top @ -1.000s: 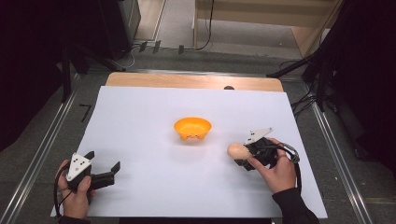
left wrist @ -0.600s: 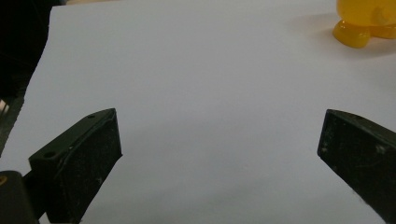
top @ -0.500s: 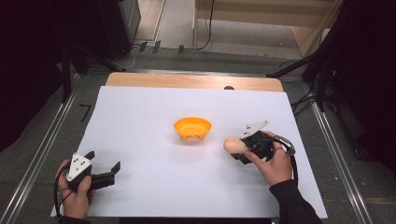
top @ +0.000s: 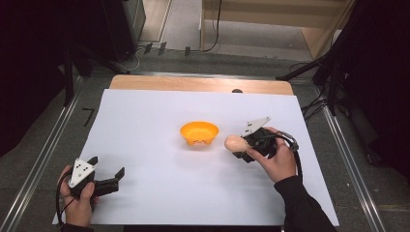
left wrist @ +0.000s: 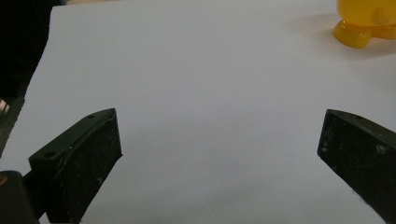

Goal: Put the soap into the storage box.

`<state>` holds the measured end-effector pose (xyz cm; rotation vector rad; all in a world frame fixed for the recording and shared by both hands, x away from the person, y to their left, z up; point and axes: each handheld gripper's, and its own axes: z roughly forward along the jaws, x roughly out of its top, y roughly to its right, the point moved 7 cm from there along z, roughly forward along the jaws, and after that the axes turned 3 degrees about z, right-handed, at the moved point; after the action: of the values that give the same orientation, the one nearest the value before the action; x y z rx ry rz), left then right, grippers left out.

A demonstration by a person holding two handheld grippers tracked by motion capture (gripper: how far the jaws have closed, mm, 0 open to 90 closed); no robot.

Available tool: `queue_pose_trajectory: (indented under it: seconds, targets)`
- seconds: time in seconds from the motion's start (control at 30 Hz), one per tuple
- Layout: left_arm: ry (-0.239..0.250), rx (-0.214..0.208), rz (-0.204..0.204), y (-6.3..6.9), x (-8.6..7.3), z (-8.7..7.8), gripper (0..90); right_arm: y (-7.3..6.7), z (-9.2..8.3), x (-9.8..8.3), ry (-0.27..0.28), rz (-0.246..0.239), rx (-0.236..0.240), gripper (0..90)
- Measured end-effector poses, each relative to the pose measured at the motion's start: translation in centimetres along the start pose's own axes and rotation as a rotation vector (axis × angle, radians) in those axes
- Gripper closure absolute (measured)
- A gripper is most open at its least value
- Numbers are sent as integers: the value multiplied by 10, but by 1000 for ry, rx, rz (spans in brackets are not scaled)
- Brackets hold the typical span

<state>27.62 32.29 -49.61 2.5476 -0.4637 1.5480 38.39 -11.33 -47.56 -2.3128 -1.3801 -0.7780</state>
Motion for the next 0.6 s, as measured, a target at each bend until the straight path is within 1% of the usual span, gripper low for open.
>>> queue_pose_trajectory:
  seconds: [0.03,0.1,0.17,0.2,0.23,0.3,0.33,0.4,0.43,0.53,0.6]
  targets:
    - [0,0,0,0,0,0,0,1,1,2,-3,-13,-2,332]
    - [0,0,1,0,0,0,0,1,1,6,-4,-23,1,332]
    - [-1,0,1,0,0,0,0,2,-1,11,11,-24,7,332]
    - [-1,1,0,0,0,0,0,2,-1,13,15,-30,7,332]
    - [-1,1,0,0,0,0,0,3,-2,18,18,-44,11,332]
    - [-1,1,0,0,0,0,0,3,-2,20,21,-48,13,332]
    - [-1,1,0,0,0,0,0,3,-2,24,33,-54,18,332]
    - [-1,0,0,0,0,0,0,4,-1,30,35,-77,23,332]
    - [0,-1,-1,0,0,0,0,4,-1,30,35,-77,23,332]
    - [0,-2,0,0,0,0,0,5,1,39,52,-97,40,332]
    - [0,-2,-1,0,0,0,0,5,2,43,50,-117,44,332]
